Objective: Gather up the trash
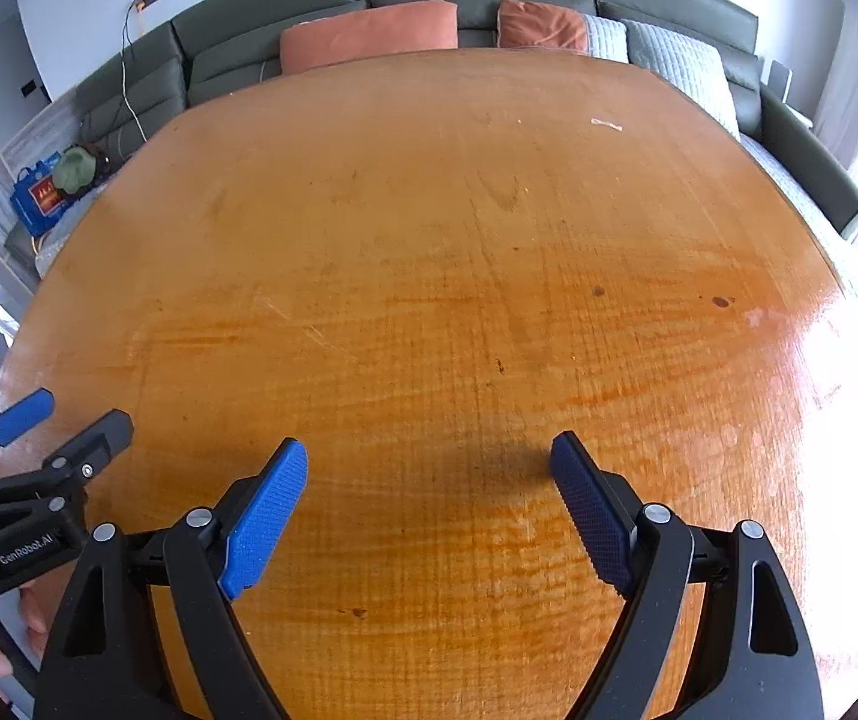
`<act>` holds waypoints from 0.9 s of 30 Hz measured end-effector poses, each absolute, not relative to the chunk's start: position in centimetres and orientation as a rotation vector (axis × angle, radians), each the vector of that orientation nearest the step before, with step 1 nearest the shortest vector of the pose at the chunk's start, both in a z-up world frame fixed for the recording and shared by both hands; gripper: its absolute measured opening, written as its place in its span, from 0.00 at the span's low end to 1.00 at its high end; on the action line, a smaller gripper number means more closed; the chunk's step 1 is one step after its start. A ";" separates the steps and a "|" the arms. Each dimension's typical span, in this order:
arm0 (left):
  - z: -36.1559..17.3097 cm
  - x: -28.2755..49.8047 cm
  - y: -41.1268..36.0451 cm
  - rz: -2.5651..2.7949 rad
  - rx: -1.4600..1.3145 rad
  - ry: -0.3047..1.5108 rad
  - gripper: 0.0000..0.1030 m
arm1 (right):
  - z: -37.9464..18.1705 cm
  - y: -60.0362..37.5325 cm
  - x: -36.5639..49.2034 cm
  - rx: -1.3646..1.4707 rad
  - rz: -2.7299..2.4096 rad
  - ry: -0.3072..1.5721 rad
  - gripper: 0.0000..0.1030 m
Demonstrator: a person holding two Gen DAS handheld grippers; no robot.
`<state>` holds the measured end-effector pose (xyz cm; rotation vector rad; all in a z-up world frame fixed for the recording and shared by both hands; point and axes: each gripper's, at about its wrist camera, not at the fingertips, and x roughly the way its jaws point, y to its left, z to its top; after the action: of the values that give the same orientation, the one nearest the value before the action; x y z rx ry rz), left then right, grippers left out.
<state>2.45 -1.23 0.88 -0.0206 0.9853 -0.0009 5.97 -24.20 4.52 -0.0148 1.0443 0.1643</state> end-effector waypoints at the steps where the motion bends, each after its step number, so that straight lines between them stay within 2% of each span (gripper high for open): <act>1: 0.7 2.5 -1.3 -0.002 -0.018 0.987 0.94 | 4.4 -24.2 5.9 -0.021 0.159 1.039 0.82; 5: 0.3 2.6 -1.6 0.005 -0.001 0.982 0.94 | 4.1 -24.4 5.6 -0.043 0.131 1.017 0.86; 10: 0.1 2.4 -1.7 0.008 0.001 0.964 0.94 | 3.7 -24.9 5.4 -0.029 0.100 1.003 0.97; 27: 0.0 2.3 -1.8 0.008 0.001 0.959 0.94 | 3.6 -25.1 4.9 -0.020 0.082 0.974 0.97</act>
<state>2.26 -1.77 0.02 0.0011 0.9586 0.0078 4.89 -25.12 3.64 -0.0199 0.9742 0.0817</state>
